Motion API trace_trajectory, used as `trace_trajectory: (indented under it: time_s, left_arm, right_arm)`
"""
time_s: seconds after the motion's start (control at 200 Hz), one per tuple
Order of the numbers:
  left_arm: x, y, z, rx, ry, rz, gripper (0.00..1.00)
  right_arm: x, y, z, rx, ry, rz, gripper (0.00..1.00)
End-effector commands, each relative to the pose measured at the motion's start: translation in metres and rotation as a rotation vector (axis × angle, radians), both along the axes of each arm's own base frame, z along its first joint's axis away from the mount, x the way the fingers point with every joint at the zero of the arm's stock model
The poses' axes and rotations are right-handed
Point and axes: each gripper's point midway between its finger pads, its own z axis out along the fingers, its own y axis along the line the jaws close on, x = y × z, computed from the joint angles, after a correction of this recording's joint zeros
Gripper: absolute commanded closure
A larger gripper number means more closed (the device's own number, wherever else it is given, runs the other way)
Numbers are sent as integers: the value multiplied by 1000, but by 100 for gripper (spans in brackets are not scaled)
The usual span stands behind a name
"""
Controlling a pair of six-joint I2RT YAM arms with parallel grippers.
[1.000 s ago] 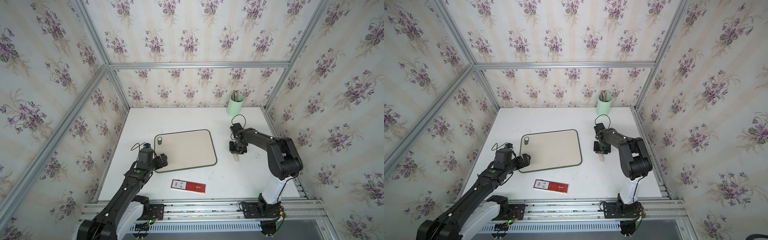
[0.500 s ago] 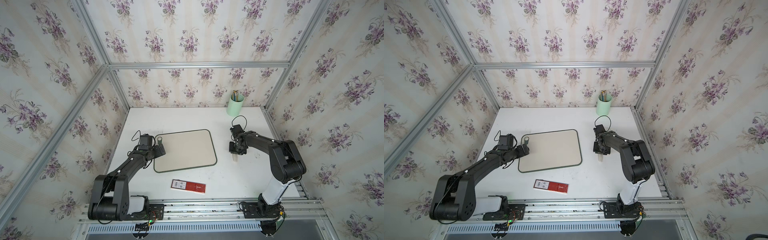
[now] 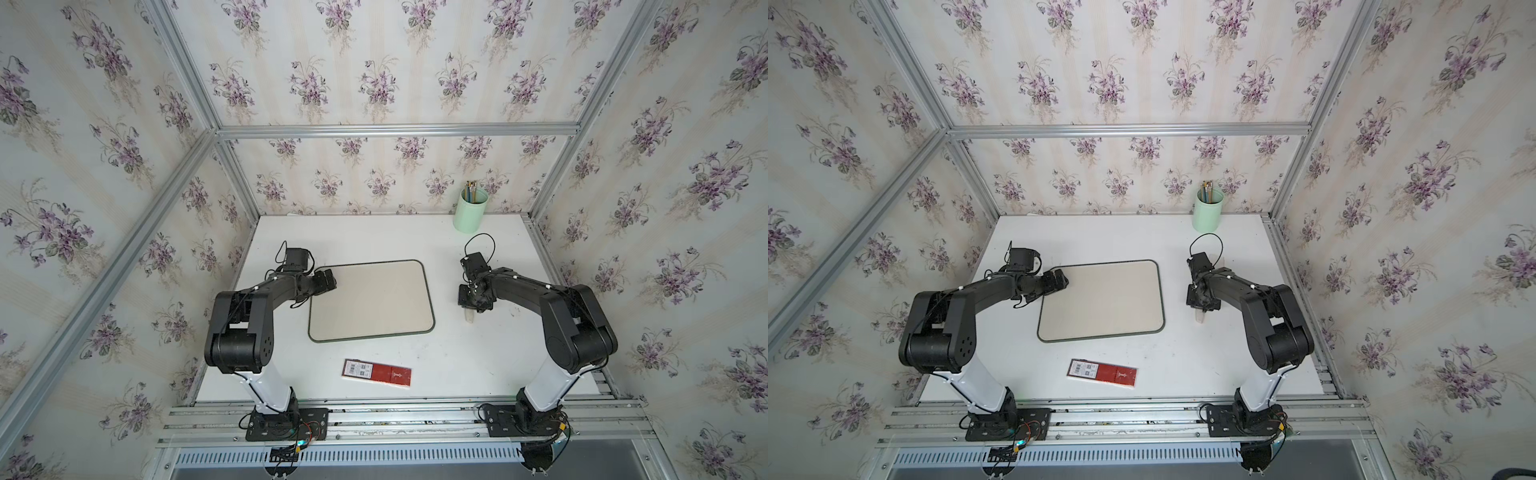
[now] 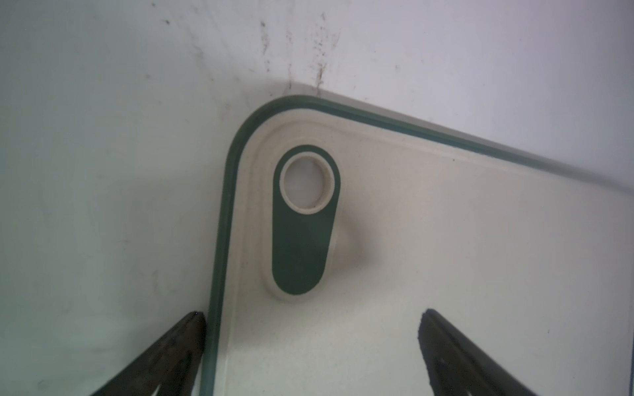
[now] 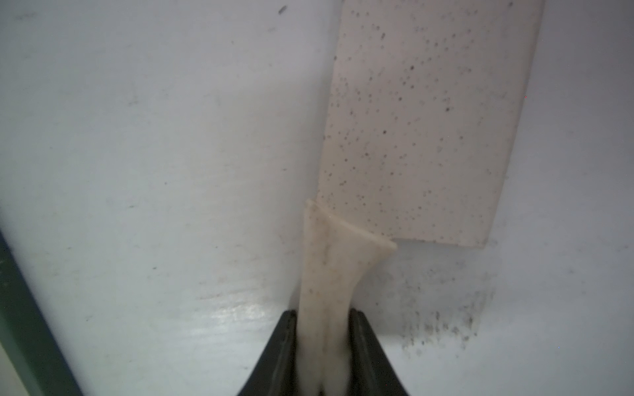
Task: Align the knife with the edge of the cutting board
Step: Adjust the work surface at the center of the board, then pick up the knife at the center of the board.
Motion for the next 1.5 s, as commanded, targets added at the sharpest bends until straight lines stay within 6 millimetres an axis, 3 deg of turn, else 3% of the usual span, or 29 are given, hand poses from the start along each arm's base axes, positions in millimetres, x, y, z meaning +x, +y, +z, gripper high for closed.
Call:
trace_trajectory:
  time_s: [0.0,0.23,0.569,1.049,1.498]
  left_arm:
    - [-9,-24,-2,-105,30,-70,0]
    - [-15,-43,-2,-140,16,-110,0]
    - [1,-58,-3,-149,12,-158,0]
    - [-4,-57,-3,-142,3,-164,0]
    - [-5,-58,-3,-147,6,-164,0]
  right_arm:
    - [0,3,-8,16,5,3,73]
    - [2,1,-11,5,4,-3,74]
    - [1,-6,-10,-21,2,-20,75]
    - [9,-12,-9,-25,31,-24,63]
    - [5,-5,-10,12,46,2,79]
